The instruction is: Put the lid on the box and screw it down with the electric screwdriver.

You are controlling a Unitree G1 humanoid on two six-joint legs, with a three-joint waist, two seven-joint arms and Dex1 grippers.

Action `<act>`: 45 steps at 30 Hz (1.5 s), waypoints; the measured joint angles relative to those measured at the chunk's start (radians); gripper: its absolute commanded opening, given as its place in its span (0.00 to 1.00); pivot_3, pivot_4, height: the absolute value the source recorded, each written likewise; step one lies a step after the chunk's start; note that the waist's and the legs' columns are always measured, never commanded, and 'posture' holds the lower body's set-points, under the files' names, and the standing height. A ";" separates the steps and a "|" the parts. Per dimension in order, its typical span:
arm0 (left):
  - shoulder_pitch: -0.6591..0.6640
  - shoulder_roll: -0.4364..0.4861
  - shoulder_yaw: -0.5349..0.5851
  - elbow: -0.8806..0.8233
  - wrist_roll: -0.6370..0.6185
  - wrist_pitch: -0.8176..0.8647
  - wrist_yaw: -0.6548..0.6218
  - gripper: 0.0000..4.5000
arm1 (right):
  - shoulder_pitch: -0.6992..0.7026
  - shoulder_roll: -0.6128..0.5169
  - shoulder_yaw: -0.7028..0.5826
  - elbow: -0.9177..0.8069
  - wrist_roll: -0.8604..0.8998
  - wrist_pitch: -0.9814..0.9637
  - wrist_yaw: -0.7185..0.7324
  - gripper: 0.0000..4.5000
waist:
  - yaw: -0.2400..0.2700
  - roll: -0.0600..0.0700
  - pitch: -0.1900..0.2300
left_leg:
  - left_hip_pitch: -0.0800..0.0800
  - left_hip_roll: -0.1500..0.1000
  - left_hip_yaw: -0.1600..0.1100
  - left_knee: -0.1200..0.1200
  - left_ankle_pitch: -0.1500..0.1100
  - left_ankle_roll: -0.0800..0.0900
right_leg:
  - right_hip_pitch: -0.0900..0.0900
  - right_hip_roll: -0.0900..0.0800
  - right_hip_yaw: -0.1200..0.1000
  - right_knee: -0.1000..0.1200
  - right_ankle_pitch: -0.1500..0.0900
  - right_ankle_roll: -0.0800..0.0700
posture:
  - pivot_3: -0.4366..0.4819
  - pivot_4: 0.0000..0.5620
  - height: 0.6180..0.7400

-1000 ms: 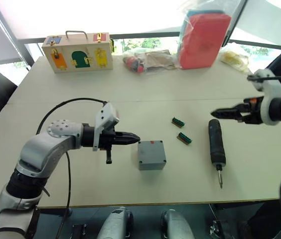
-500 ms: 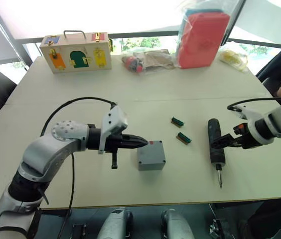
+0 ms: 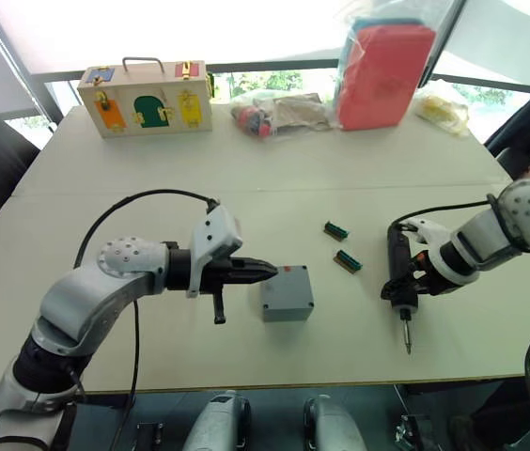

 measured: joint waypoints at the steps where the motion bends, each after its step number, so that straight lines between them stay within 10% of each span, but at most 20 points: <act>1: 0.000 0.000 0.002 -0.002 -0.001 0.002 0.005 0.00 | 0.002 0.006 -0.005 0.001 -0.011 0.000 -0.004 0.44 | 0.000 -0.001 -0.001 | 0.001 0.000 0.000 0.000 0.000 0.000 | 0.001 0.000 0.000 0.000 0.000 0.000 | 0.48 0.27 1.00; 13: 0.009 0.010 0.014 -0.026 -0.025 0.040 0.048 0.00 | 0.081 0.071 -0.168 0.088 -0.055 0.000 -0.052 0.40 | -0.002 -0.021 -0.013 | 0.004 0.001 -0.002 0.000 -0.001 0.001 | 0.006 0.002 0.001 -0.005 0.000 -0.005 | 0.48 0.27 1.00; 20: 0.030 0.010 0.025 0.015 -0.033 0.025 0.029 0.00 | 0.080 0.167 -0.471 0.203 -0.106 -0.001 -0.234 0.40 | -0.001 -0.009 -0.006 | -0.002 0.000 0.001 0.000 0.002 -0.004 | -0.001 0.001 0.001 -0.004 0.002 -0.003 | 0.48 0.27 1.00; 26: 0.033 0.024 0.075 0.096 -0.044 -0.014 -0.030 0.00 | 0.238 0.244 -0.816 -0.158 -0.159 -0.160 -0.366 0.40 | 0.003 -0.005 -0.004 | -0.005 0.001 0.000 -0.003 0.003 -0.005 | -0.005 0.002 0.000 -0.003 0.002 -0.002 | 0.48 0.27 1.00; 33: 0.027 0.047 0.153 0.214 -0.068 -0.018 -0.070 0.00 | 0.411 0.455 -0.954 -0.565 -0.371 -0.676 -0.163 0.40 | -0.013 -0.001 -0.001 | -0.003 0.001 0.003 -0.001 0.000 0.000 | -0.006 0.004 0.003 0.002 0.004 0.003 | 0.48 0.27 1.00; 45: -0.063 0.086 0.165 0.297 -0.095 0.042 -0.095 0.00 | 0.524 0.679 -0.777 -0.797 -0.501 -0.943 0.110 0.40 | -0.023 -0.001 -0.001 | -0.003 0.000 0.002 -0.001 0.003 -0.004 | -0.009 0.003 0.005 0.010 0.001 0.003 | 0.48 0.27 1.00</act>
